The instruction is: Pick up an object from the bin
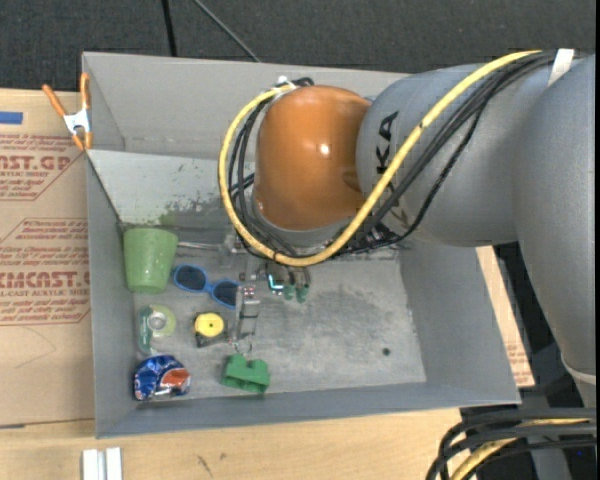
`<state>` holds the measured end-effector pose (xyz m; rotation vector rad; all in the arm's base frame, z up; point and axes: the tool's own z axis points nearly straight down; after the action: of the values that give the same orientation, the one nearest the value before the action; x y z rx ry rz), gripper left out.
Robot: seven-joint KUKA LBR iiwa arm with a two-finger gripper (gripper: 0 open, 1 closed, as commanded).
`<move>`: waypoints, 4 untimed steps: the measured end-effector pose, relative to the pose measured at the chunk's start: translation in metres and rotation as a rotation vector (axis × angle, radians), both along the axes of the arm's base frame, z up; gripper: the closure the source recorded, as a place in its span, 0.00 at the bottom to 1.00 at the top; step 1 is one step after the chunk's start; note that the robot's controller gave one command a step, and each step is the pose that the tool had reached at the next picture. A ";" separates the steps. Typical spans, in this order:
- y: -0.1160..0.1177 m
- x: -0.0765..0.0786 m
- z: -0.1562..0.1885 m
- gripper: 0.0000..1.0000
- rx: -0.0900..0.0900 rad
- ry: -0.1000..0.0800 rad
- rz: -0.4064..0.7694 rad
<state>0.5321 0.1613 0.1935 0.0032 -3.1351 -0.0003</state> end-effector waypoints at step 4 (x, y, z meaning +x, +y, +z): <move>-0.013 0.058 -0.122 1.00 0.003 -0.012 0.165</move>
Offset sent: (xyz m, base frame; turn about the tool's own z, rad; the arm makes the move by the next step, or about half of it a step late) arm 0.0569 -0.0144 -0.1235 -0.1658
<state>0.5904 0.1481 0.0712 0.2634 -3.1363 -0.0043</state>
